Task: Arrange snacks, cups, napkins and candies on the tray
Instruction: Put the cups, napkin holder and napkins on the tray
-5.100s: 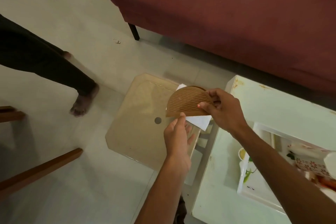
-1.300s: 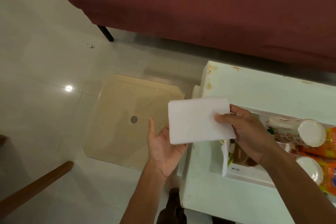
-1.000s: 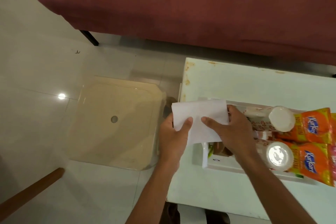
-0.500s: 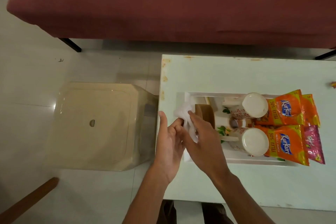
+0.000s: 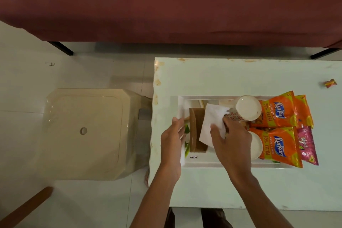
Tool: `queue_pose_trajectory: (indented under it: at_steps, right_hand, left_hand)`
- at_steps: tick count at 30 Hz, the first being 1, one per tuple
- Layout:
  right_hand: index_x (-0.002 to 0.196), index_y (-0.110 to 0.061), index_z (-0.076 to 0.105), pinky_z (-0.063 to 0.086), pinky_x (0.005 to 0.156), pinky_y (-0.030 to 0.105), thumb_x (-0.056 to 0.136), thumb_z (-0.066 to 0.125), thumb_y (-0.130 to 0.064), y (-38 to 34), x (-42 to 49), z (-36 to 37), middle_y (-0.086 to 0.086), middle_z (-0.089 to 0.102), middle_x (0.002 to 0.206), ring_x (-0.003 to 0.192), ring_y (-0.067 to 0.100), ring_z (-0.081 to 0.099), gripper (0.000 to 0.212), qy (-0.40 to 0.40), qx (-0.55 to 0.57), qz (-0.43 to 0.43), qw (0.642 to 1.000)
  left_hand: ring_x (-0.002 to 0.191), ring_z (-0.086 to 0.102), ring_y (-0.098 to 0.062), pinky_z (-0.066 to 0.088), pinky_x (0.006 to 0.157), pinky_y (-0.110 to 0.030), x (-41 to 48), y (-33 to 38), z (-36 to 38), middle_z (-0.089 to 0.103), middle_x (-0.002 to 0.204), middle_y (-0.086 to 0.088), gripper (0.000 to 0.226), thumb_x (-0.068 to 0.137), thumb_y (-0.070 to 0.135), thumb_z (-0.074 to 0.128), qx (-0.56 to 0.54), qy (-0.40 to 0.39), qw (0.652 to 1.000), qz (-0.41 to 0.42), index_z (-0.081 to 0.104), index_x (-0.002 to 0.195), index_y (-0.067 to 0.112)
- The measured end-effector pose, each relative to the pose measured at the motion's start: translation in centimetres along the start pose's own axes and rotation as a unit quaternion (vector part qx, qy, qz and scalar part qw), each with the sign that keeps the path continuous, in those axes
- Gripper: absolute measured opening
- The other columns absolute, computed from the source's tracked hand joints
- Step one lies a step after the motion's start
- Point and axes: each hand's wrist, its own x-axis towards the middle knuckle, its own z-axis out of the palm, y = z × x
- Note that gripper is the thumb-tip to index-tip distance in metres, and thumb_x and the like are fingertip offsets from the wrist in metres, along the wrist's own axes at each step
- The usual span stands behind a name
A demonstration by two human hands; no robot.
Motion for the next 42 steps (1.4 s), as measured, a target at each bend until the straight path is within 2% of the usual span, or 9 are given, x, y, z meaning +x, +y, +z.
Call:
queue_pose_trajectory:
  at_steps: [3,8,13,18,21,27,34,37,42]
  right_hand:
    - [0.091,-0.005,0.065,0.04,0.061,0.018,0.086,0.071,-0.014,0.3,0.4,0.7,0.007,0.07,0.087,0.075,0.018,0.06,0.011,-0.017,-0.023,-0.001,1.0]
    - [0.09,-0.003,0.067,0.038,0.061,0.022,0.086,0.07,-0.016,0.6,0.5,1.7,0.003,0.066,0.077,0.068,0.019,0.055,0.014,-0.036,-0.041,-0.007,0.998]
    - [0.108,-0.01,0.069,0.041,0.069,0.021,0.088,0.07,-0.021,0.3,0.3,3.1,0.004,0.071,0.093,0.077,0.011,0.052,0.023,-0.025,-0.034,0.001,0.999]
    - [0.111,-0.016,0.063,0.055,0.069,0.033,0.09,0.068,-0.029,-0.1,-0.4,4.4,0.001,0.069,0.096,0.084,0.014,0.059,0.025,0.004,-0.009,0.035,0.999]
    - [0.108,-0.016,0.064,0.057,0.071,0.041,0.088,0.07,-0.026,0.0,-0.7,5.1,0.001,0.067,0.098,0.089,0.02,0.06,0.023,0.019,-0.013,0.041,0.999]
    - [0.107,-0.013,0.071,0.054,0.079,0.032,0.091,0.067,-0.031,0.5,-1.0,5.7,0.007,0.057,0.118,0.104,0.021,0.059,0.024,0.028,-0.045,0.039,0.998]
    - [0.111,-0.012,0.068,0.051,0.079,0.028,0.091,0.067,-0.033,0.7,-1.0,5.5,0.006,0.057,0.122,0.108,0.022,0.058,0.029,0.023,-0.065,0.02,0.997]
    - [0.11,-0.013,0.067,0.052,0.08,0.031,0.088,0.07,-0.032,0.1,-1.5,4.6,0.006,0.06,0.119,0.108,0.023,0.058,0.029,0.052,-0.045,0.0,0.998]
    - [0.104,-0.011,0.07,0.055,0.085,0.03,0.086,0.071,-0.015,0.2,-2.6,-0.3,0.002,0.06,0.114,0.104,0.015,0.059,0.018,0.036,0.055,-0.07,0.995]
  left_hand:
    - [0.108,0.06,-0.009,0.046,0.085,-0.022,0.6,-0.9,0.6,0.069,0.106,0.014,0.031,0.102,0.049,0.04,0.003,0.019,1.0,-0.02,0.067,0.103,0.035]
    - [0.124,0.057,-0.016,0.043,0.105,-0.033,0.9,-1.7,1.5,0.066,0.128,0.005,0.043,0.101,0.05,0.04,-0.024,0.012,0.999,-0.044,0.062,0.13,0.027]
    - [0.113,0.065,-0.011,0.053,0.077,-0.014,1.1,-1.9,1.6,0.073,0.114,0.008,0.037,0.103,0.044,0.04,-0.043,0.017,0.997,-0.061,0.068,0.119,0.026]
    - [0.121,0.061,-0.015,0.049,0.104,-0.033,0.8,-1.8,1.8,0.068,0.128,0.0,0.042,0.103,0.045,0.041,-0.029,0.012,0.997,-0.064,0.062,0.131,0.022]
    - [0.123,0.06,-0.016,0.046,0.108,-0.038,0.8,-1.6,1.8,0.067,0.129,0.0,0.043,0.103,0.045,0.04,-0.027,0.009,0.997,-0.066,0.061,0.133,0.022]
    - [0.115,0.064,-0.009,0.053,0.085,-0.017,1.0,-1.9,1.4,0.071,0.121,0.006,0.04,0.104,0.044,0.04,-0.019,-0.005,0.998,-0.06,0.064,0.129,0.024]
    - [0.112,0.065,-0.007,0.052,0.085,-0.019,1.2,-2.2,1.3,0.072,0.118,0.008,0.037,0.103,0.044,0.041,-0.006,0.001,0.999,-0.048,0.068,0.123,0.028]
    - [0.103,0.069,-0.006,0.054,0.081,-0.021,1.1,-2.1,1.1,0.077,0.101,0.012,0.029,0.102,0.042,0.046,-0.018,0.012,0.999,-0.043,0.073,0.105,0.031]
    - [0.105,0.066,-0.008,0.05,0.082,-0.025,0.0,-1.7,0.1,0.074,0.105,0.01,0.023,0.098,0.039,0.053,-0.02,0.017,0.999,-0.019,0.069,0.108,0.028]
